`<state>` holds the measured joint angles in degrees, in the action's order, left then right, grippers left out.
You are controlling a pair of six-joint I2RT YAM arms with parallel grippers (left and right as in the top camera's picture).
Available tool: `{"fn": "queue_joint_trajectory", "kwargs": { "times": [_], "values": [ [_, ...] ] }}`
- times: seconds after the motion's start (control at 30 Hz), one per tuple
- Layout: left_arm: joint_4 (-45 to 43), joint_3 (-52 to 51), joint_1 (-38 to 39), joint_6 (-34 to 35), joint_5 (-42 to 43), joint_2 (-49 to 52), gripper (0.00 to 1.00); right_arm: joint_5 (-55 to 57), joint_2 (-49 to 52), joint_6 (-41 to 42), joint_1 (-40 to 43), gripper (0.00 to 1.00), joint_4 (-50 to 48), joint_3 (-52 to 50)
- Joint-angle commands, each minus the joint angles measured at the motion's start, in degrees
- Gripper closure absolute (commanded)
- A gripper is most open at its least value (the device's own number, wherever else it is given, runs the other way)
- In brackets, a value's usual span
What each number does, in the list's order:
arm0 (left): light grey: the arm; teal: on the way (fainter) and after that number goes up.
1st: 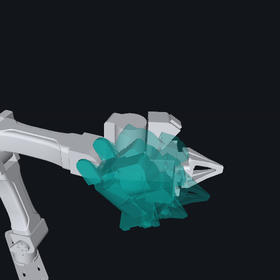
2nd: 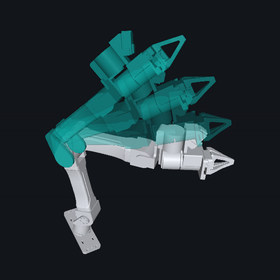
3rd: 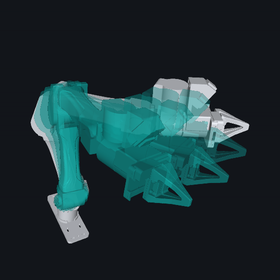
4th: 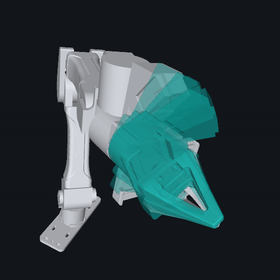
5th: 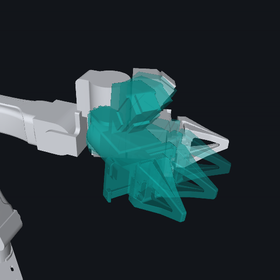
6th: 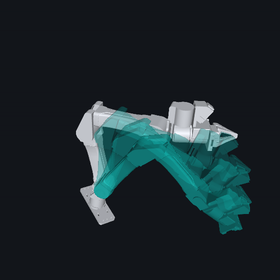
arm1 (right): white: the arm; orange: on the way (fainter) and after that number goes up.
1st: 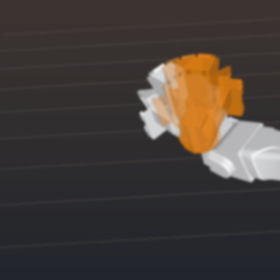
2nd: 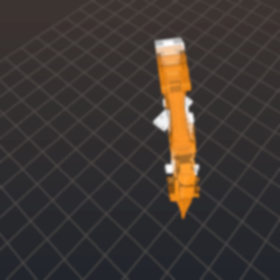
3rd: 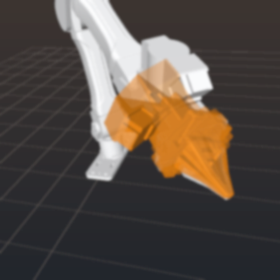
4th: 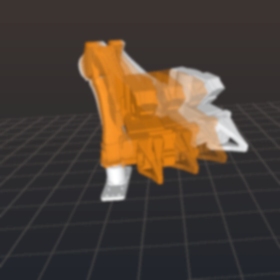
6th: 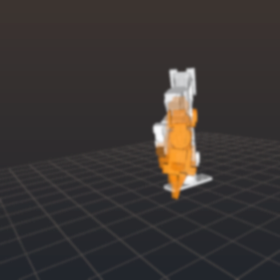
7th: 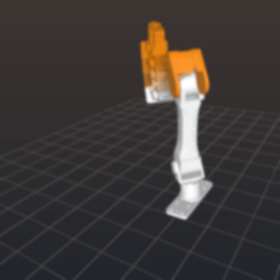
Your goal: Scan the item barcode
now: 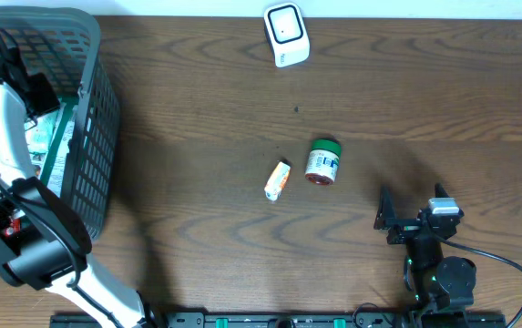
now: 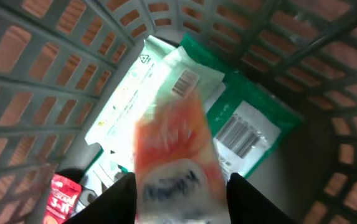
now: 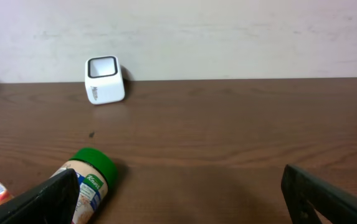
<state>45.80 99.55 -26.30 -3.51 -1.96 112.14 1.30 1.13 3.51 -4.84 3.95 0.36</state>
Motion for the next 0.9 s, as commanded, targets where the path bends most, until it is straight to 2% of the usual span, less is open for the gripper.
{"fn": "queue_joint_trajectory", "kwargs": {
  "times": [0.0,0.1,0.2,0.47,0.73,0.77,0.87],
  "values": [
    [-0.2,-1.4,-0.5,-3.5,-2.6,2.9,0.52,0.3,0.0,0.7,-0.5,0.01,0.2,0.0],
    [-0.2,-1.4,-0.5,-3.6,-2.6,4.9,0.51,0.3,0.0,0.7,-0.5,0.01,0.2,0.0],
    [-0.3,-1.4,-0.5,-3.6,-2.6,6.6,0.4,0.3,0.0,0.7,-0.5,0.01,0.2,0.0],
    [-1.3,-1.4,-0.6,-4.7,-2.6,7.2,0.19,0.3,0.0,0.7,-0.5,0.01,0.2,0.0],
    [-1.3,-2.1,-0.3,-11.5,-0.6,9.1,0.15,0.3,0.0,0.7,-0.5,0.01,0.2,0.0],
    [-1.2,-2.1,0.0,-12.8,0.5,9.4,0.12,0.3,0.0,0.7,-0.5,0.01,0.2,0.0],
    [-1.2,-2.3,0.9,-13.4,-0.3,10.3,0.1,0.3,0.0,0.7,-0.5,0.01,0.2,0.0]
  ]
}}
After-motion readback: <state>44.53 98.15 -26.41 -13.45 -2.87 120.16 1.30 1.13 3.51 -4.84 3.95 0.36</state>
